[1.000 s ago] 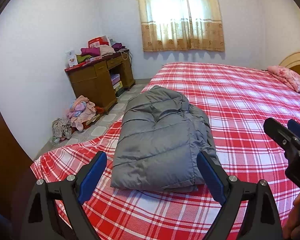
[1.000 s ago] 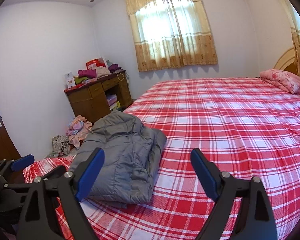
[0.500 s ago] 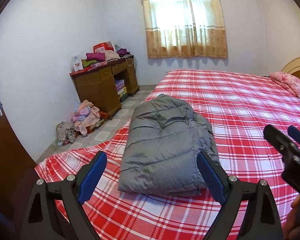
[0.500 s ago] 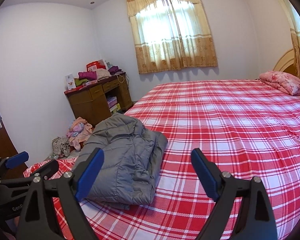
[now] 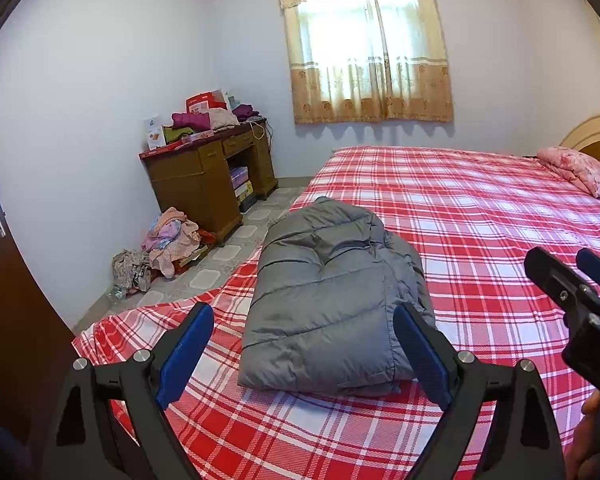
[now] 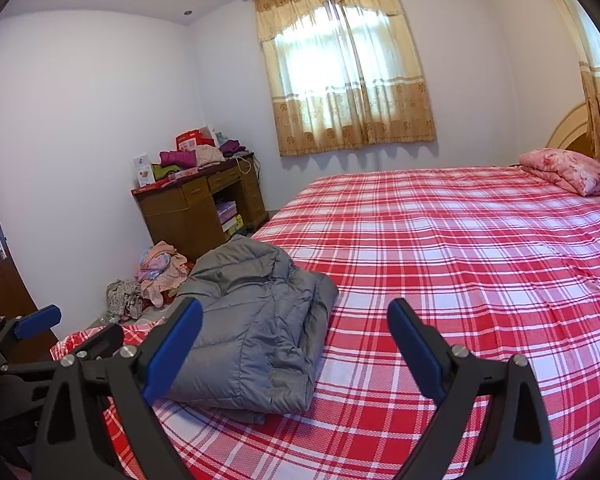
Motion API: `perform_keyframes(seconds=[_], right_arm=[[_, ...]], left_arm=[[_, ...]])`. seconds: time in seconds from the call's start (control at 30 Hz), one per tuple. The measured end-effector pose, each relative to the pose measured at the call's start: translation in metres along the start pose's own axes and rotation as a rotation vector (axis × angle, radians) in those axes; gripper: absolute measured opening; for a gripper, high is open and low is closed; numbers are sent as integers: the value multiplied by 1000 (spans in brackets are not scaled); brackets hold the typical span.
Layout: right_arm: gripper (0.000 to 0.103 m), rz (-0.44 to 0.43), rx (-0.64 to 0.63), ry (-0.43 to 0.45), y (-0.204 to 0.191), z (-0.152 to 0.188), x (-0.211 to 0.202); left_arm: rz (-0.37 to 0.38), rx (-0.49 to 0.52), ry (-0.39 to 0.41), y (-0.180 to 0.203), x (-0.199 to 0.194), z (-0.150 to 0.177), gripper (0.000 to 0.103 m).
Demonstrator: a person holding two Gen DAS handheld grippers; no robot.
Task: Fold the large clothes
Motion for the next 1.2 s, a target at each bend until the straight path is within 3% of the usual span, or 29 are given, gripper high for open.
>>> perform_keyframes(seconds=[1.2], right_arm=[[95,5,15,0,5,0,0]], left_arm=[[0,-4,21,-2,-5,-4,92]])
Point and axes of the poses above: each gripper's, at about its wrist camera, not at the fingertips, and x roughly the way its jaws point, y to its right, z to its underside, the point moved 5 cm from there along x, roughly the way its jaws point, and after that the axes turned 6 degrees about -z, right-handed, at the moved point
